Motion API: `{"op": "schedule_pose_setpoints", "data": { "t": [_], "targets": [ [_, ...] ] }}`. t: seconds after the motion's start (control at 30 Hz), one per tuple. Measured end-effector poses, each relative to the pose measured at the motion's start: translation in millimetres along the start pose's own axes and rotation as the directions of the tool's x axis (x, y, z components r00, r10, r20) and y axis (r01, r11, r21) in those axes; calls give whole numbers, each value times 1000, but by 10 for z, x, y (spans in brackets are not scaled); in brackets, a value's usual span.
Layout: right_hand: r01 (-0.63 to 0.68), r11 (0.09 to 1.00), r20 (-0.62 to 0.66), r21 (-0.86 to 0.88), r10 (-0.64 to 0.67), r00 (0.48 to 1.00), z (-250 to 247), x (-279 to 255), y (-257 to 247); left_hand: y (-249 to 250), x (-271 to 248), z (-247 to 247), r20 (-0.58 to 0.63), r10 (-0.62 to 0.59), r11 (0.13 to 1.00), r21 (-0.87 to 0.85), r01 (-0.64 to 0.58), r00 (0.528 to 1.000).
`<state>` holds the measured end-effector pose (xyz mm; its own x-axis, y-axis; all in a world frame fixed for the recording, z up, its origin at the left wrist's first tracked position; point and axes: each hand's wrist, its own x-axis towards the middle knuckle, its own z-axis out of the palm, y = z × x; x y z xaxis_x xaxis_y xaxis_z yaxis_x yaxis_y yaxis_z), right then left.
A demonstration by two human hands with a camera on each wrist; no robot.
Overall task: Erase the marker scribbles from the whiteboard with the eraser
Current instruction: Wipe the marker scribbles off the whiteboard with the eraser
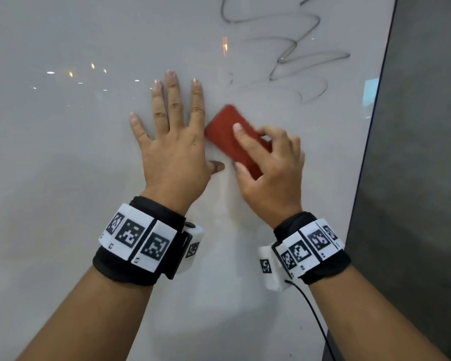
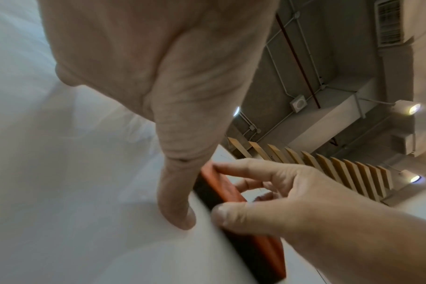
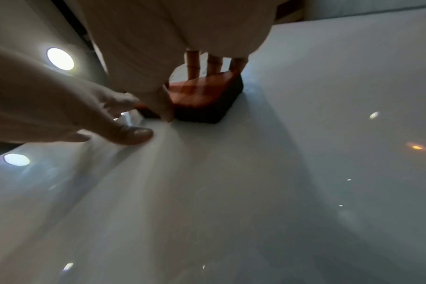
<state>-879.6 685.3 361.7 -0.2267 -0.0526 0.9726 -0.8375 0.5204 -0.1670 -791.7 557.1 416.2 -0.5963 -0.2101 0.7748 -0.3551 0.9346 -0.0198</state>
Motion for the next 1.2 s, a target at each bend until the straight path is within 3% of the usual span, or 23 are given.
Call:
{"op": "schedule_pose_setpoints", "data": {
  "t": [0.07, 0.13, 0.33, 0.53, 0.7, 0.77, 0.83, 0.9, 1.07, 1.2],
  "targets": [
    [-136, 990, -117, 32, 139, 983, -16, 95, 78, -9, -11, 9, 6, -1, 1000, 5, 1, 1000],
    [-222, 974, -153, 54, 227, 962, 16, 158, 6, -4, -15, 7, -2, 0, 1000, 17, 0, 1000],
    [8, 999, 19, 32, -8, 1000, -36, 271, -93, -3, -33, 7, -7, -6, 1000, 3, 6, 1000],
    [-181, 980, -120, 88, 191, 974, -5, 457, -160, 0, -70, 51, -27, -20, 999, -26, 19, 999],
    [-5, 995, -13, 100, 6, 1000, 17, 340, -251, -5, -114, 49, -54, -35, 995, -90, 30, 998],
    [-105, 987, -115, 123, 119, 986, 34, 386, -166, -4, -152, 31, -35, -28, 995, -94, 24, 999],
    [-245, 949, -211, 199, 286, 935, 54, 417, -141, 6, -191, 8, -5, -11, 994, -113, 10, 1000],
    [-283, 931, -215, 231, 332, 918, 103, 395, -217, 32, -220, -28, 13, 13, 988, -154, -11, 1000],
    [-191, 918, -69, 348, 228, 971, 88, 307, -361, 246, -204, 31, -127, 153, 970, -170, -174, 980],
    [-112, 964, -137, 239, 148, 980, -128, 367, -75, 350, -124, 130, -180, 117, 971, -184, -150, 977]
  ]
}}
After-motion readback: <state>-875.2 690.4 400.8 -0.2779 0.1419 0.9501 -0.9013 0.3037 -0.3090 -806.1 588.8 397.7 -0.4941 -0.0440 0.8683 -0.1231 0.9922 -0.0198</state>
